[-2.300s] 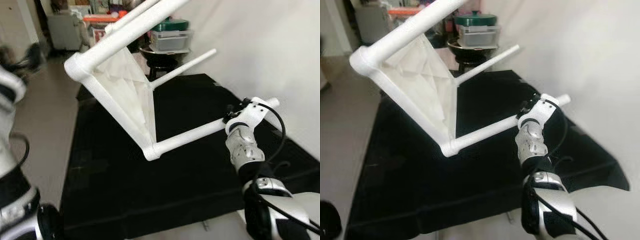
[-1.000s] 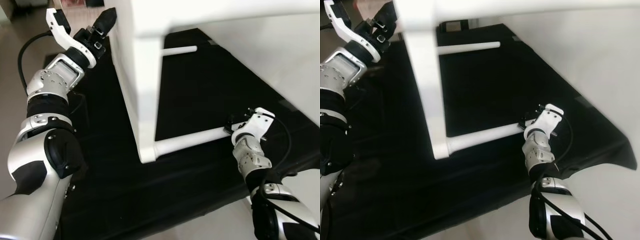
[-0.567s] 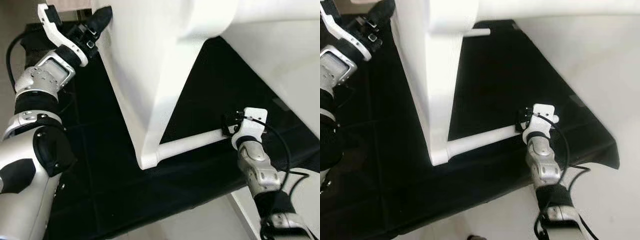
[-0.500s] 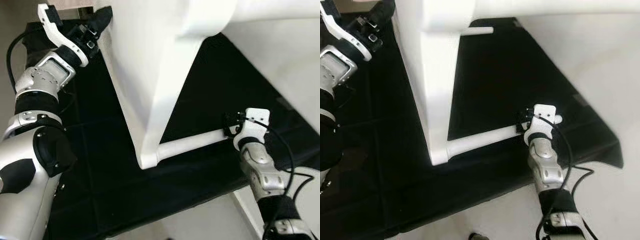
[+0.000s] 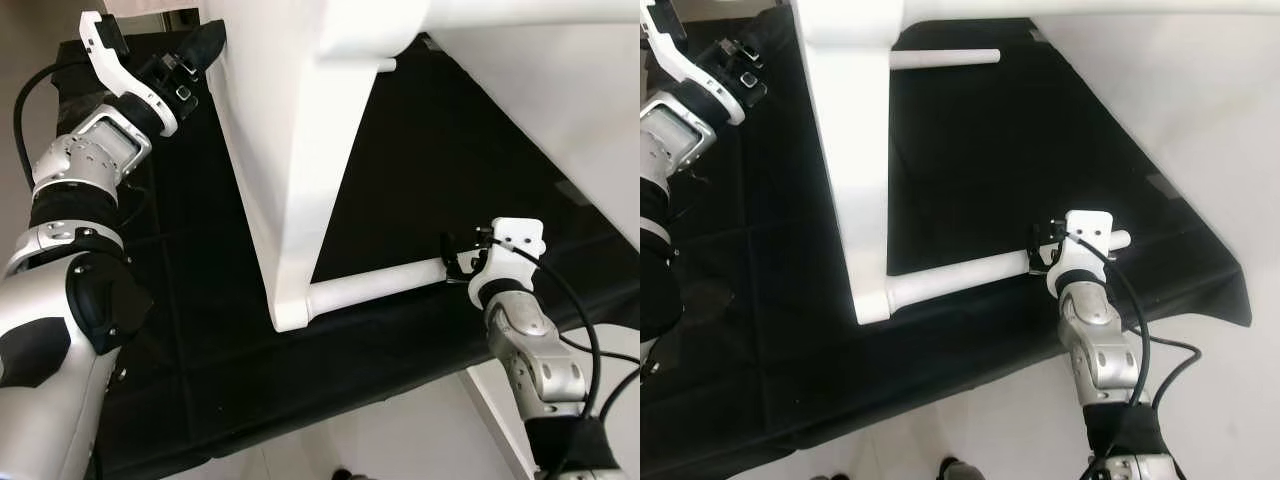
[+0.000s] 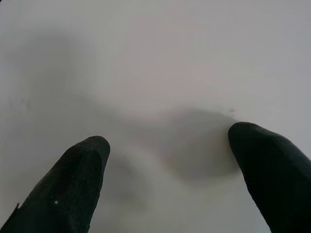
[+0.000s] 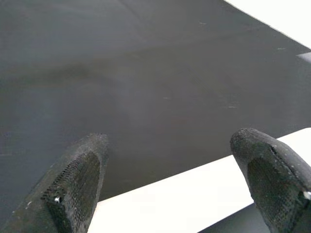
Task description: Building children table
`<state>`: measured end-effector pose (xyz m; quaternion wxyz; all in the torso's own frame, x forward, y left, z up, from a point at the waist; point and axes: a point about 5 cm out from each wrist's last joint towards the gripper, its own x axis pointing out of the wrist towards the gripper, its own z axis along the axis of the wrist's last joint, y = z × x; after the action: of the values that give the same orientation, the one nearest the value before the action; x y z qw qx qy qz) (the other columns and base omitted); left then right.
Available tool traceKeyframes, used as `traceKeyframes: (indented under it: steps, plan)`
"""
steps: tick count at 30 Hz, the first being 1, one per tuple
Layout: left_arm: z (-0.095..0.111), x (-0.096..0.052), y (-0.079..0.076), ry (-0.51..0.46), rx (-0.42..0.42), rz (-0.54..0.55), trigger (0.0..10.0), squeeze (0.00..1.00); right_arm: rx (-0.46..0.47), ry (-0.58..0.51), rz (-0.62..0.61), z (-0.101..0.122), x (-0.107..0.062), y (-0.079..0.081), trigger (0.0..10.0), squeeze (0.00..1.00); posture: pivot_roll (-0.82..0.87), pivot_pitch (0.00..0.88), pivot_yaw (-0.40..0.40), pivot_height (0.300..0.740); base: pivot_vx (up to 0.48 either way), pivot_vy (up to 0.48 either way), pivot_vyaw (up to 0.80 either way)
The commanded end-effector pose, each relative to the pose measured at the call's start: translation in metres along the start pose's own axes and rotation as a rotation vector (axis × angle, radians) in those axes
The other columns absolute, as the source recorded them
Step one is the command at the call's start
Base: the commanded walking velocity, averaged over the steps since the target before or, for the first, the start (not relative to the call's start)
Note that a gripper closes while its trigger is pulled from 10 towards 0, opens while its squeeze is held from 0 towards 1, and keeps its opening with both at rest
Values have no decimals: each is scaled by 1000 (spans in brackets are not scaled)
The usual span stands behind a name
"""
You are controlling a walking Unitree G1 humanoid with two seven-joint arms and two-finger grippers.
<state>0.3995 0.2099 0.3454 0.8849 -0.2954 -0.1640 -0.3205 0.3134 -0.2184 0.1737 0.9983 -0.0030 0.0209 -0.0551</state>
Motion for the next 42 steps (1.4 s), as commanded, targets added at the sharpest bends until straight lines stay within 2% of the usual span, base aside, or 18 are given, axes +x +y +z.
traceKeyframes:
  steps: [1,8,13,18,21,22,23,24,28,30,32,33,35,36,37,38,41,42]
  plan:
    - [8,-6,-1,-4,25,-31,10000,0,28,-31,19,9,-6,-1,10000,1000,-303,145,-45,740,0,0,0]
    - [17,-18,-5,-39,61,-55,10000,0,135,-91,118,26,-16,3,10000,1000,-302,129,-48,740,0,0,0]
    - [19,-26,-10,-51,97,-68,10000,0,-5,-128,136,38,-19,-2,10000,1000,-305,118,-47,740,0,0,0]
    - [14,-41,-21,-55,225,-46,10000,0,-133,-191,186,45,-20,-2,10000,1000,-304,108,-47,740,0,0,0]
    - [-1,-61,-31,-4,512,45,10000,0,-162,-170,383,34,-23,27,10000,1000,-286,92,-46,740,0,0,0]
    - [-1,-61,-31,-4,512,45,10000,0,-162,-170,383,34,-23,27,10000,1000,-286,92,-46,740,0,0,0]
    - [-15,-73,-39,18,609,75,10000,0,-213,-142,469,20,-25,44,10000,945,-272,84,-50,740,0,0,0]
    - [-24,-81,-42,33,646,102,10000,0,-219,-130,477,12,-25,51,10000,0,-253,79,-51,740,0,0,0]
    - [-52,-107,-51,73,707,202,10000,0,-191,-85,501,-11,-25,71,10000,0,-231,70,-52,740,0,0,0]
    - [-55,-110,-52,76,709,216,10000,0,-189,-80,504,-14,-25,74,10000,0,-231,70,-52,740,0,0,0]
    - [-85,-141,-52,144,714,316,10000,0,-220,-44,490,-33,-27,88,10000,0,-177,53,-69,740,0,0,0]
    - [-85,-141,-52,144,714,316,10000,0,-220,-44,490,-33,-27,88,10000,0,-177,53,-69,740,0,0,0]
    - [-110,-170,-57,192,693,410,10000,0,-240,-32,498,-43,-28,94,10000,0,-166,49,-75,740,0,0,0]
    - [-110,-170,-57,192,693,410,10000,0,-240,-32,498,-43,-28,94,10000,0,-166,49,-75,740,0,0,0]
    - [-127,-187,-57,255,678,468,10000,0,-218,-9,472,-45,-23,89,10000,0,-157,38,-79,740,0,0,0]
    - [-127,-187,-57,255,678,468,10000,0,-218,-9,472,-45,-23,89,10000,0,-157,38,-79,740,0,0,0]
    - [-165,-239,-55,409,638,663,10000,0,-191,63,361,-60,-12,69,10000,0,-140,23,-98,740,0,0,0]
    - [-165,-239,-55,409,638,663,10000,0,-191,63,361,-60,-12,69,10000,0,-140,23,-98,740,0,0,0]
